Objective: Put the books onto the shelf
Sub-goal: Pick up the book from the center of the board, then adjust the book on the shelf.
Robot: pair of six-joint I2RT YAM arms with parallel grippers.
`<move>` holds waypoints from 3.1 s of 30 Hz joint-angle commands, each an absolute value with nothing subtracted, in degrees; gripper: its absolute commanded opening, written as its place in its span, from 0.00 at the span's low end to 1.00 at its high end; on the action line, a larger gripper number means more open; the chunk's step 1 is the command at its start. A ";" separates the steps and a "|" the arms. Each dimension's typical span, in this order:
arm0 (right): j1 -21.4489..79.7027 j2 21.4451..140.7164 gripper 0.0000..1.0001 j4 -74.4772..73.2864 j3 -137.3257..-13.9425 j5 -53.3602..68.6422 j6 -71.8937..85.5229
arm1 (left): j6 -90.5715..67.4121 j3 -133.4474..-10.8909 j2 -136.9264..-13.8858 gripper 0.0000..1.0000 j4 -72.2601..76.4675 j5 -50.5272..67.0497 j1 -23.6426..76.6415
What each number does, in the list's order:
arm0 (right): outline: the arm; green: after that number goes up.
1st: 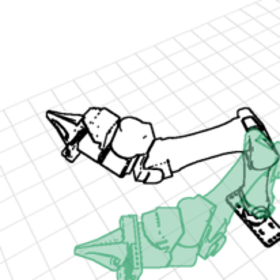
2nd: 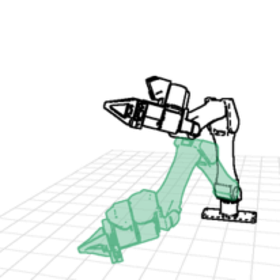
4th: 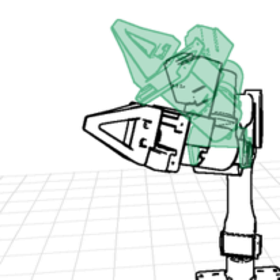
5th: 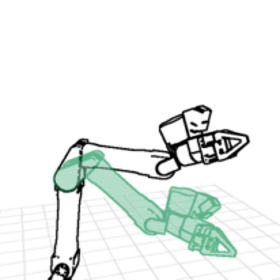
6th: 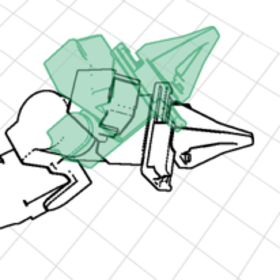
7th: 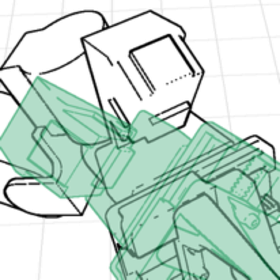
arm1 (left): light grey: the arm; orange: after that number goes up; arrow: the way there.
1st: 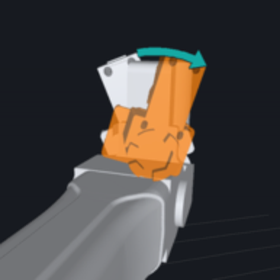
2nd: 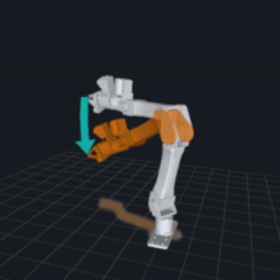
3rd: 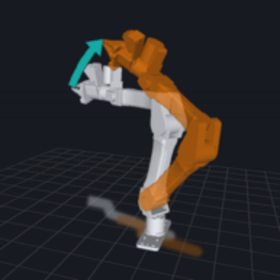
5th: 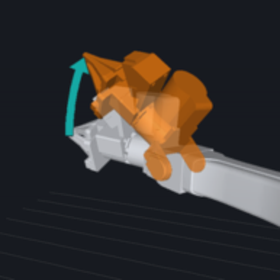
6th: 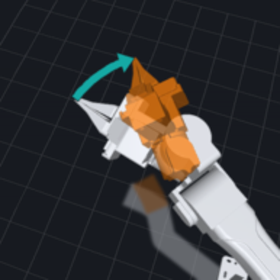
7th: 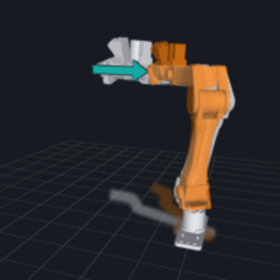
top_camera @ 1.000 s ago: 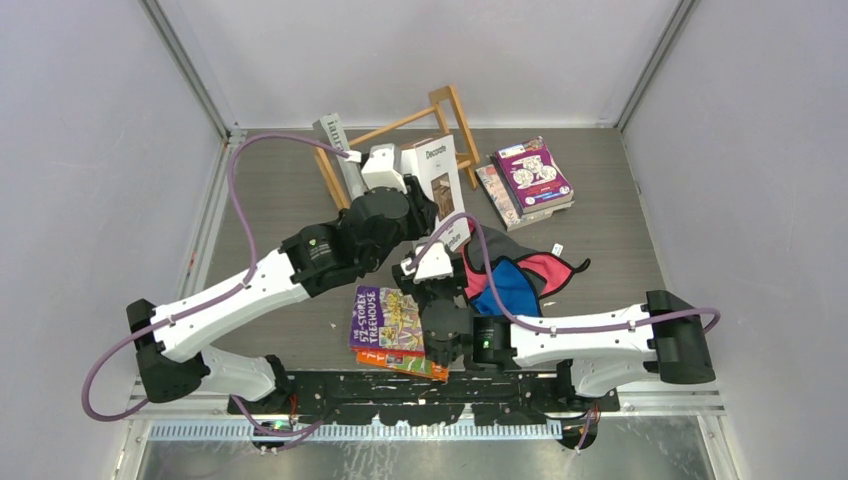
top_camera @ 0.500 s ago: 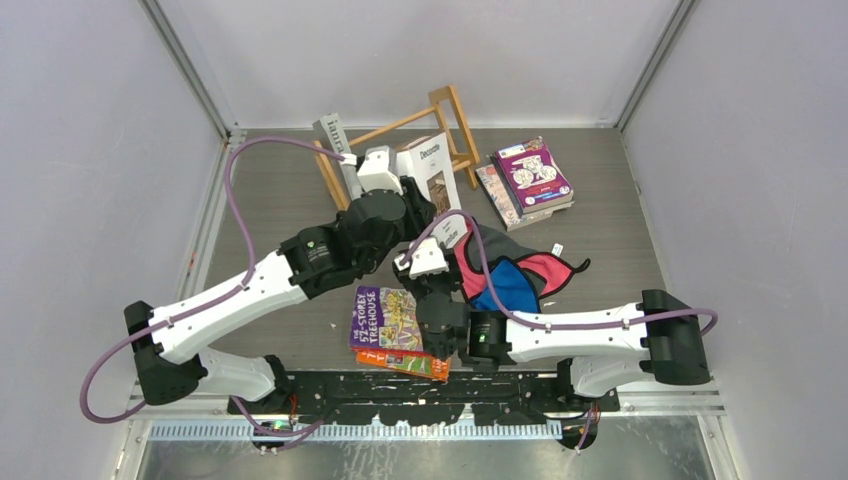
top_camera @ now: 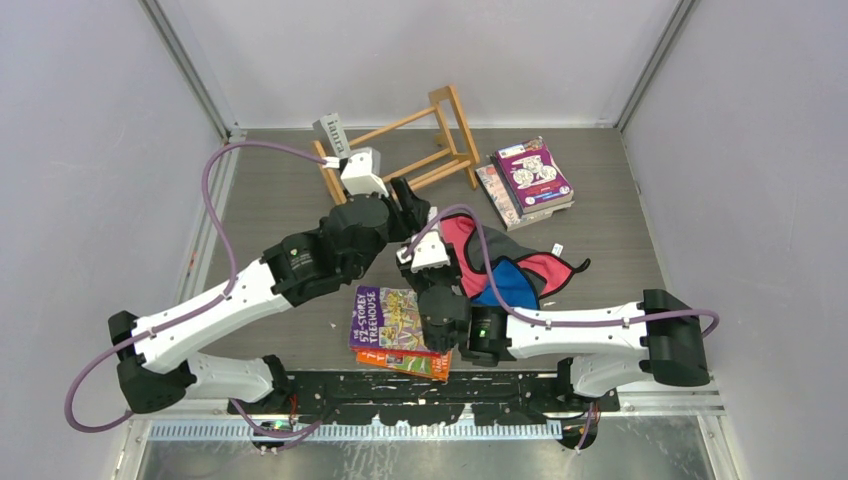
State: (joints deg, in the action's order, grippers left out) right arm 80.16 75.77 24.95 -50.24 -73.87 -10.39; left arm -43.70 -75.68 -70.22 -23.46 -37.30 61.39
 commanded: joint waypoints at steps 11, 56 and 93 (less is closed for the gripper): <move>77.34 69.87 0.19 25.93 -50.16 -71.37 -8.45 | -42.85 -69.20 -59.83 0.63 -19.86 -46.20 58.69; 47.46 118.17 0.16 22.55 -104.06 -32.03 -3.19 | -44.26 -48.81 -34.26 0.63 -28.12 -50.64 52.38; 51.37 96.61 0.36 18.30 -74.11 -40.17 2.46 | -50.48 -47.51 -32.36 0.62 -28.98 -45.40 52.42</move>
State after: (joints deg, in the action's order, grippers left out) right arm 50.37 100.60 16.38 -77.06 -37.58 1.67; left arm -48.90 -47.57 -32.64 -30.70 -45.56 52.69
